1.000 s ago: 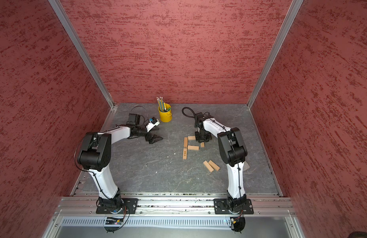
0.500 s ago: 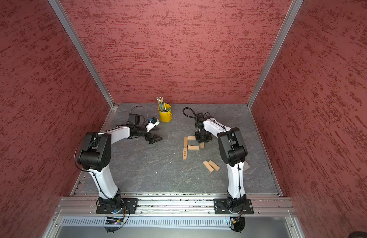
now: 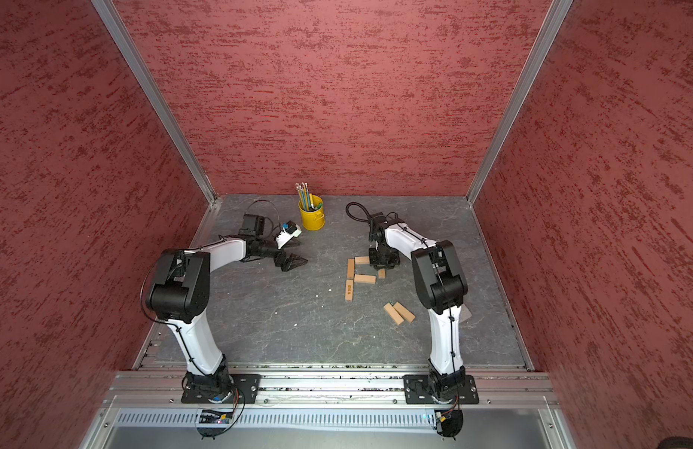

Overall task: Assemble the number 8 with building blocks
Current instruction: Assemble the building block at the center of the board.

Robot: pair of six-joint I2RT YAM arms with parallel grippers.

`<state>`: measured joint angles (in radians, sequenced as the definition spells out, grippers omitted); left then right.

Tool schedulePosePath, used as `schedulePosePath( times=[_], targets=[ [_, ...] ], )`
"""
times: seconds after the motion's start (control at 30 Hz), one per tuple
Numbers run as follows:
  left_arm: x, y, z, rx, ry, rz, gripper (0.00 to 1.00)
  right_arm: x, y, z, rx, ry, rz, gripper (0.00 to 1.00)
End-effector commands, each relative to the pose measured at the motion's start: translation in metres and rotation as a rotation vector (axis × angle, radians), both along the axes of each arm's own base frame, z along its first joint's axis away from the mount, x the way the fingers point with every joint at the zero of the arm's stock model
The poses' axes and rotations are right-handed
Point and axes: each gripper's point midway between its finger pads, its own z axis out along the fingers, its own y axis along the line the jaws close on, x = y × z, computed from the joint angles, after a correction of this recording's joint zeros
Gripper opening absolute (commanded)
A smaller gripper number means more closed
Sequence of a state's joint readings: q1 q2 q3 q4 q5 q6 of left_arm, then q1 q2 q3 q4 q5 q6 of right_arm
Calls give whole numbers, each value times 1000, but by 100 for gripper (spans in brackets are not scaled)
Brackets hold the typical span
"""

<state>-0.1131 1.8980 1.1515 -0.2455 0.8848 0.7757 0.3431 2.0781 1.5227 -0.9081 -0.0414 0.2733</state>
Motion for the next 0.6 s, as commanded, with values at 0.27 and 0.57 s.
schedulePosePath(
  times=[0.27,0.57],
  targets=[
    [-1,-2,11,-15,-29,-11,99,-13,10,-16,59,54,-18,0],
    [0,-1,11,-14,-26,-3,100,-15,13,-18,41,52,6,0]
  ],
)
